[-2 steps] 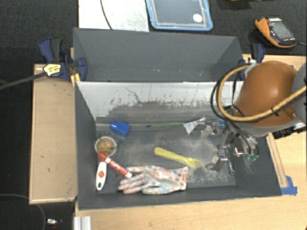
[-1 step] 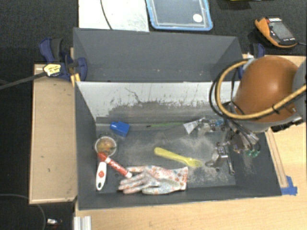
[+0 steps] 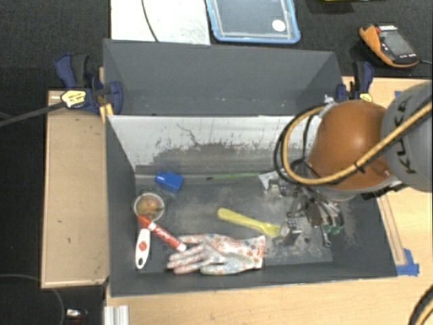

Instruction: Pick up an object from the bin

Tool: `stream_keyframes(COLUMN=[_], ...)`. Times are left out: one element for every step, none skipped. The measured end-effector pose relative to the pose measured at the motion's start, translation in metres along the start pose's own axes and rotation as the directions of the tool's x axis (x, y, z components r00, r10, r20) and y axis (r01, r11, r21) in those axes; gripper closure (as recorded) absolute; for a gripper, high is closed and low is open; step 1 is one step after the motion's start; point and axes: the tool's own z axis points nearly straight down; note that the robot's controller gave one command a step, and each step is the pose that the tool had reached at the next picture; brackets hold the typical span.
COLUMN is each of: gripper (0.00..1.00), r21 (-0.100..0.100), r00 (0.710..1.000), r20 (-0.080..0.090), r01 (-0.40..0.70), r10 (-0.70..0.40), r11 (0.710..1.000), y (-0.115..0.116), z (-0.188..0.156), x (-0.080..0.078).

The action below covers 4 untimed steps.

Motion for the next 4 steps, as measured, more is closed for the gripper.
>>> stream_keyframes(gripper=[0.00, 1.00, 1.00, 1.00], r21=[0.002, -0.002, -0.002, -0.003], r00=[0.985, 0.995, 0.995, 0.999], r20=[0.005, 0.001, 0.001, -0.006], r01=[0.173, 0.103, 0.103, 0.049], r10=[-0.173, -0.103, -0.103, -0.049], r11=[0.985, 0.995, 0.995, 0.999], y=[0.011, 0.041, 0.041, 0.027], z=[0.074, 0.101, 0.101, 0.031], x=[0.007, -0.017, -0.017, -0.003])
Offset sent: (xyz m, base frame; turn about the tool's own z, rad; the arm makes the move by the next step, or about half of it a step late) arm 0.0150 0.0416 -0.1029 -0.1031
